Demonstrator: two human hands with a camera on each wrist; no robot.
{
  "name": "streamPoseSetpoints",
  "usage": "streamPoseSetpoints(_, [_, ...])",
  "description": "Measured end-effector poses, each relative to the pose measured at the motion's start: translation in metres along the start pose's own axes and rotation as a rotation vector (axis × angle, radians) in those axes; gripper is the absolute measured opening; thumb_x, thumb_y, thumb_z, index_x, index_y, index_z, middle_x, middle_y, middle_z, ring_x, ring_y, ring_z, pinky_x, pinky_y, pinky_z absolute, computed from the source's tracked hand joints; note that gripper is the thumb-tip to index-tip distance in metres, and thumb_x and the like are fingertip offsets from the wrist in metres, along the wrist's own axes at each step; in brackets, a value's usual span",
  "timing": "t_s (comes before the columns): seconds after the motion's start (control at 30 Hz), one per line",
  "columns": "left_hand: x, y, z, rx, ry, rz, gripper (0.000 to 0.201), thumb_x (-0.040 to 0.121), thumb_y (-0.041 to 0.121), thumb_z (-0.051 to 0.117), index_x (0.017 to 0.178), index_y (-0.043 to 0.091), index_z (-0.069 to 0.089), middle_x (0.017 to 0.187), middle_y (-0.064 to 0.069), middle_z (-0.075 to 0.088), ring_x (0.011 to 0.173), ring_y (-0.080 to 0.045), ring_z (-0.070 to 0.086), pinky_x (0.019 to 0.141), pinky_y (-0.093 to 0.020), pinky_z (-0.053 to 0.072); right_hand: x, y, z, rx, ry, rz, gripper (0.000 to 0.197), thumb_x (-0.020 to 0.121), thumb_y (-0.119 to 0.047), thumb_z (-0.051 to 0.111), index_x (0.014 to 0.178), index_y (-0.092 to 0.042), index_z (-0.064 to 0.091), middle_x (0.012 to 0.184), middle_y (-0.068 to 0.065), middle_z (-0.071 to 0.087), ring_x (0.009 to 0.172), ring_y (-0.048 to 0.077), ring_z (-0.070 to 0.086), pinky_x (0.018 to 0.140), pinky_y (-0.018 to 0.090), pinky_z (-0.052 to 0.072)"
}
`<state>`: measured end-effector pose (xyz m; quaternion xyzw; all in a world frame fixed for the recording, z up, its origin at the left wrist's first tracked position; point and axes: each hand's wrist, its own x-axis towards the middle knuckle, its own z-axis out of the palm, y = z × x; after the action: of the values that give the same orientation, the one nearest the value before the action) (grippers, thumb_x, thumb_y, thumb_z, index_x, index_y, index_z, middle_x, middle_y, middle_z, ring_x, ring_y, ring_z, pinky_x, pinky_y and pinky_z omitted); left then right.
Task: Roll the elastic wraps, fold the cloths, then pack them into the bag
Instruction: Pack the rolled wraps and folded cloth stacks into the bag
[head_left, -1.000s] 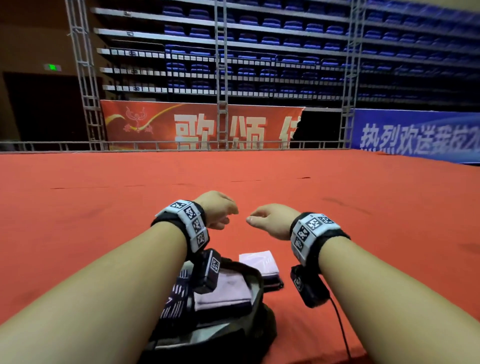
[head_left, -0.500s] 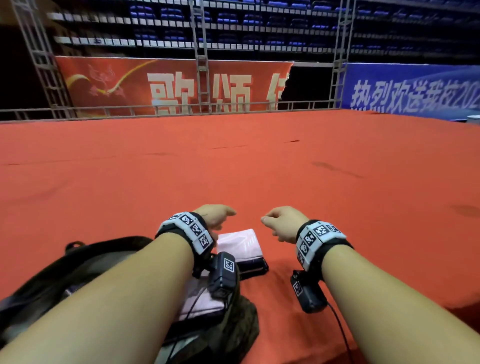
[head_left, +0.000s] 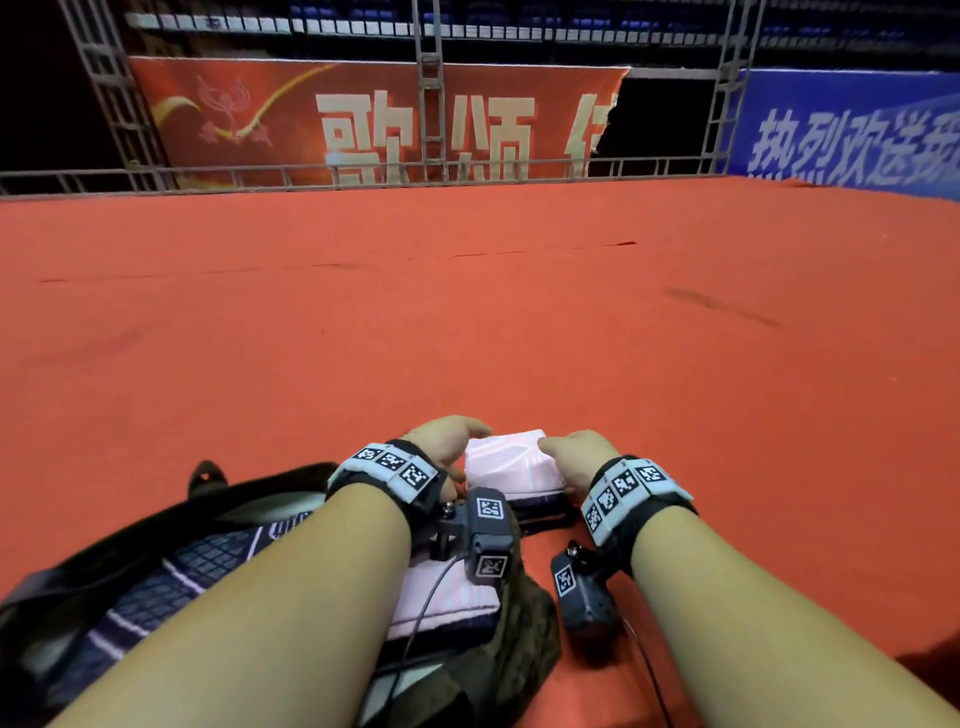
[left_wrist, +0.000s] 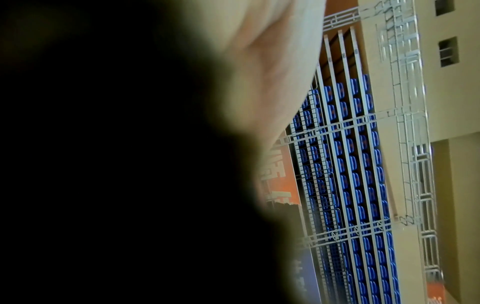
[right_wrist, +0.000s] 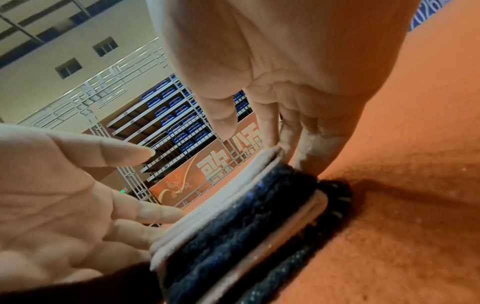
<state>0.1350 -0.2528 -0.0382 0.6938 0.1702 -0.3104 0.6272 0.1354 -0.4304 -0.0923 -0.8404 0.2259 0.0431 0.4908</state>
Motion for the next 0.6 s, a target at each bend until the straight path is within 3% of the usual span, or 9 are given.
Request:
streamPoseSetpoints(0.1, [0.008, -0.002, -0.002, -0.009, -0.042, -0.005, 0.023, 0.096, 0.028, 0.059, 0.083, 0.010, 0.054, 0.071, -0.011, 0.054, 0.061, -0.026, 0.052, 0.061, -0.032, 0.046, -0.002, 0.000, 0.002, -0.004, 0.002, 0.035, 0.048, 0.087, -0.033, 0.065, 0.119, 0.003, 0.064, 0.101, 0.016, 0.064, 0.090, 0.032, 0.062, 0.077, 0.035, 0.048])
streamPoseSetpoints(0.27, [0.009, -0.003, -0.005, 0.070, -0.041, 0.013, 0.019, 0.096, 0.027, 0.058, 0.099, 0.008, 0.059, 0.076, -0.011, 0.061, 0.061, -0.026, 0.058, 0.055, -0.029, 0.052, -0.010, -0.006, 0.002, -0.011, 0.027, 0.019, 0.031, 0.086, -0.026, 0.065, 0.098, 0.003, 0.067, 0.075, 0.012, 0.060, 0.068, 0.029, 0.057, 0.064, 0.034, 0.043])
streamPoseSetpoints(0.37, [0.012, -0.005, -0.006, 0.065, -0.013, 0.020, 0.034, 0.095, 0.027, 0.061, 0.119, 0.003, 0.058, 0.090, -0.017, 0.065, 0.063, -0.027, 0.062, 0.053, -0.031, 0.056, -0.013, -0.009, 0.003, 0.011, 0.067, -0.057, 0.031, 0.081, -0.023, 0.068, 0.099, 0.002, 0.071, 0.087, 0.018, 0.072, 0.084, 0.036, 0.069, 0.079, 0.042, 0.057])
streamPoseSetpoints(0.47, [0.011, -0.007, -0.006, 0.087, 0.011, 0.049, 0.055, 0.091, 0.028, 0.064, 0.135, 0.000, 0.051, 0.104, -0.020, 0.063, 0.074, -0.029, 0.063, 0.060, -0.033, 0.056, -0.018, -0.014, 0.005, 0.072, 0.082, -0.109, 0.025, 0.080, -0.022, 0.069, 0.099, -0.005, 0.070, 0.100, 0.019, 0.073, 0.094, 0.031, 0.070, 0.090, 0.048, 0.056])
streamPoseSetpoints(0.53, [0.015, -0.007, -0.009, 0.108, 0.003, 0.061, 0.050, 0.091, 0.027, 0.064, 0.129, -0.004, 0.054, 0.095, -0.017, 0.065, 0.072, -0.027, 0.064, 0.061, -0.031, 0.054, -0.019, -0.017, 0.007, 0.137, 0.060, -0.113, 0.035, 0.080, -0.026, 0.071, 0.101, 0.002, 0.070, 0.100, 0.023, 0.072, 0.089, 0.031, 0.071, 0.087, 0.049, 0.056])
streamPoseSetpoints(0.6, [0.016, -0.007, -0.011, 0.127, -0.039, 0.069, 0.029, 0.097, 0.023, 0.057, 0.107, -0.004, 0.060, 0.073, -0.016, 0.068, 0.053, -0.025, 0.066, 0.051, -0.026, 0.054, -0.020, -0.020, 0.010, 0.210, 0.002, -0.080, 0.036, 0.082, -0.030, 0.074, 0.099, 0.001, 0.072, 0.095, 0.020, 0.075, 0.087, 0.032, 0.072, 0.080, 0.043, 0.057])
